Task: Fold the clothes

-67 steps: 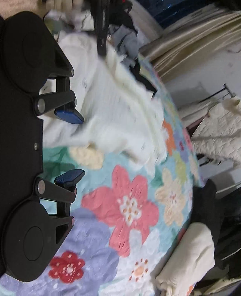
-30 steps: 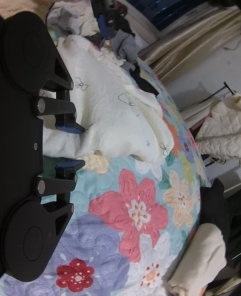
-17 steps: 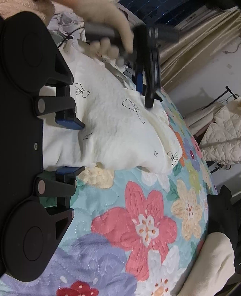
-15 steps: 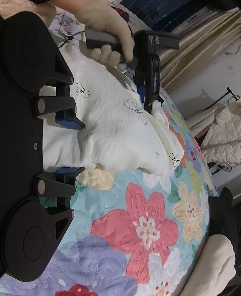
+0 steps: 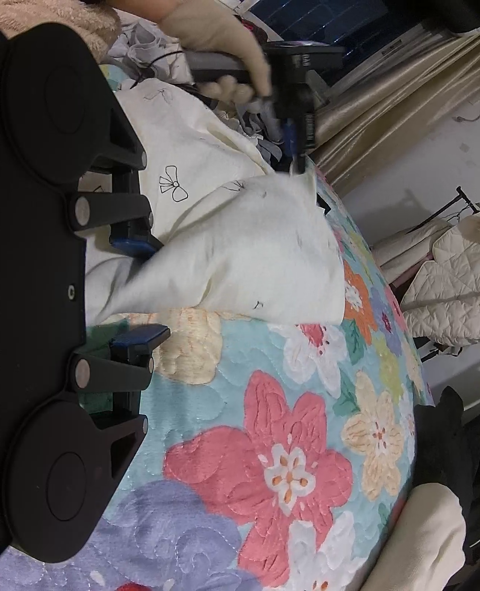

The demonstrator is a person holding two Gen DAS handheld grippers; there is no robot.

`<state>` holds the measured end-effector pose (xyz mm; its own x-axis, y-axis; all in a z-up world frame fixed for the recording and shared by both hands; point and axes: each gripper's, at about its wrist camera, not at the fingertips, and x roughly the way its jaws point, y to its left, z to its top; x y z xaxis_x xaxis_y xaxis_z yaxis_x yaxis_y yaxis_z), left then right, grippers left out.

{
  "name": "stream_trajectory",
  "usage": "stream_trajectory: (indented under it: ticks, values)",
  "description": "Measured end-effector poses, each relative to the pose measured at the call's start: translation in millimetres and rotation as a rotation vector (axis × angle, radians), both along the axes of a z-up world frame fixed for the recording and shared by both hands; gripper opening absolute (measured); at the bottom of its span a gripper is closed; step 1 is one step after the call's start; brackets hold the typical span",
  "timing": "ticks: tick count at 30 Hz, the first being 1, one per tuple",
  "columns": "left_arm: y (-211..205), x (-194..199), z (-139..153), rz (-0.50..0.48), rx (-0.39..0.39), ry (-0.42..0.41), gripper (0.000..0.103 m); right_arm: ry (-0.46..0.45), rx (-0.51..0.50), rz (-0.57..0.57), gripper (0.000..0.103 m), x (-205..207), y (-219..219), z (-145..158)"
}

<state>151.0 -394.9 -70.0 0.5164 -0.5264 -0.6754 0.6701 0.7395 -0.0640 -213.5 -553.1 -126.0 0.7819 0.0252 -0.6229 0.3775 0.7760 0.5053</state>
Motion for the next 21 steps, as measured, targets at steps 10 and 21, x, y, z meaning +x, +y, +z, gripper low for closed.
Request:
stream_trajectory:
  ticks: [10,21]
  values:
    - [81.1,-64.4,2.3,-0.135,0.010,0.295,0.086,-0.013,0.197,-0.008,0.057,-22.7,-3.6,-6.1]
    - [75.3,-81.2,-40.8,-0.198,0.199,0.361,0.078,0.000,0.068,0.066,0.013,1.5,18.1,0.7]
